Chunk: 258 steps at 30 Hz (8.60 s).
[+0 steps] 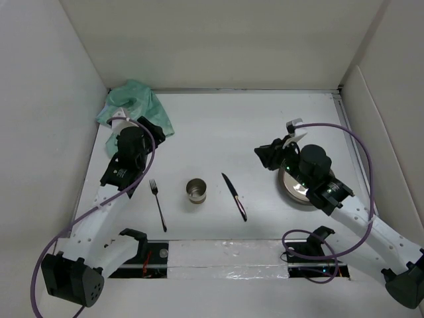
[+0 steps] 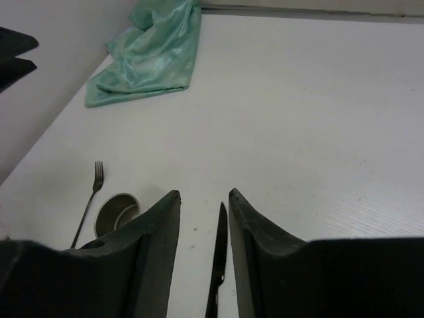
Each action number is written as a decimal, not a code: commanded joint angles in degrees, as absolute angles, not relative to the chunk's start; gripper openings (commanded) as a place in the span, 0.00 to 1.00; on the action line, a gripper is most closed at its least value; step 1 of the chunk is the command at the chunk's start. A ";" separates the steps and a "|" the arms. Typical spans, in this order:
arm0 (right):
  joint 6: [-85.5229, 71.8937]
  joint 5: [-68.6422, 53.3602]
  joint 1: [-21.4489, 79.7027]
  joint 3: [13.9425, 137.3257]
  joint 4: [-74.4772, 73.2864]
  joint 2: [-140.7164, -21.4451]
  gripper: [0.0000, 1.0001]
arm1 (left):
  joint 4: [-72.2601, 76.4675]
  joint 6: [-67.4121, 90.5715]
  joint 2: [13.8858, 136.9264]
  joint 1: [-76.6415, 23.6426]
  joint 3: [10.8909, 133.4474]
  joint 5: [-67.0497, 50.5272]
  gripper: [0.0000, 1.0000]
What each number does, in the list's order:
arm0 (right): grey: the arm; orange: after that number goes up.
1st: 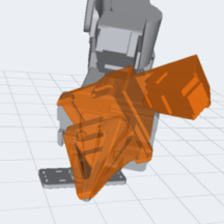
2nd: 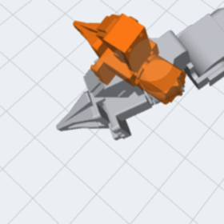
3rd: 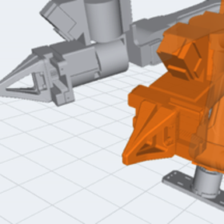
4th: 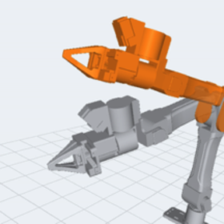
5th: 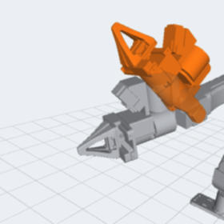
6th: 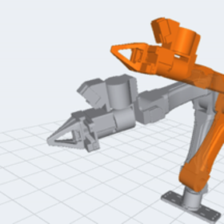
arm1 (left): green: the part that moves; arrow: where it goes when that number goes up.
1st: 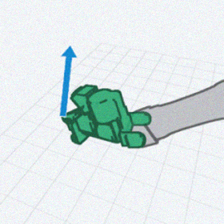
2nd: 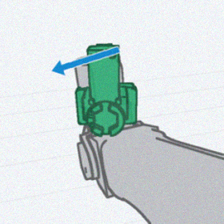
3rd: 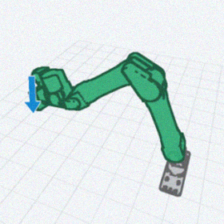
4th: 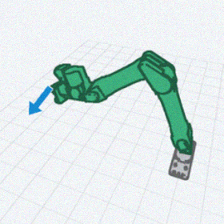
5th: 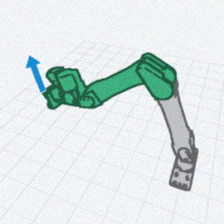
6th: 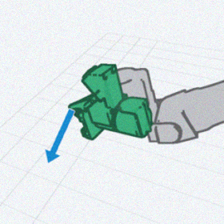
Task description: Set the dinner table for one person
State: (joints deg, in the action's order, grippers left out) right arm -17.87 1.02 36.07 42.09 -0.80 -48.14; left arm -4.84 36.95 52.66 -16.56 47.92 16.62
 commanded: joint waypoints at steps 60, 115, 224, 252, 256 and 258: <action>-20.83 0.88 37.35 35.86 4.12 -49.22 0.31 | 1.84 46.49 104.50 13.36 65.13 15.12 0.43; -21.53 -5.45 37.35 49.04 15.91 -79.01 0.72 | 6.42 39.47 117.32 -22.32 130.84 2.37 0.00; -4.66 33.06 32.00 91.14 -20.04 -61.88 0.00 | 16.69 30.85 76.56 -8.88 94.24 7.30 0.00; -5.36 8.62 8.88 111.84 -16.81 -93.09 0.00 | 6.75 35.95 104.09 2.37 114.12 -16.70 0.00; -8.60 5.46 7.65 91.27 -8.89 -86.06 0.00 | 14.05 36.03 97.40 2.37 95.93 -16.44 0.00; -9.05 2.82 7.65 81.71 -5.19 -84.29 0.00 | 18.53 36.38 93.80 2.37 84.50 -15.30 0.00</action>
State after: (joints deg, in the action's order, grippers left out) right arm -7.33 6.61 8.38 91.53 -12.80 -85.17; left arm 10.70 36.45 97.60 1.74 94.76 -16.16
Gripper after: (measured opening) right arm 0.021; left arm 0.007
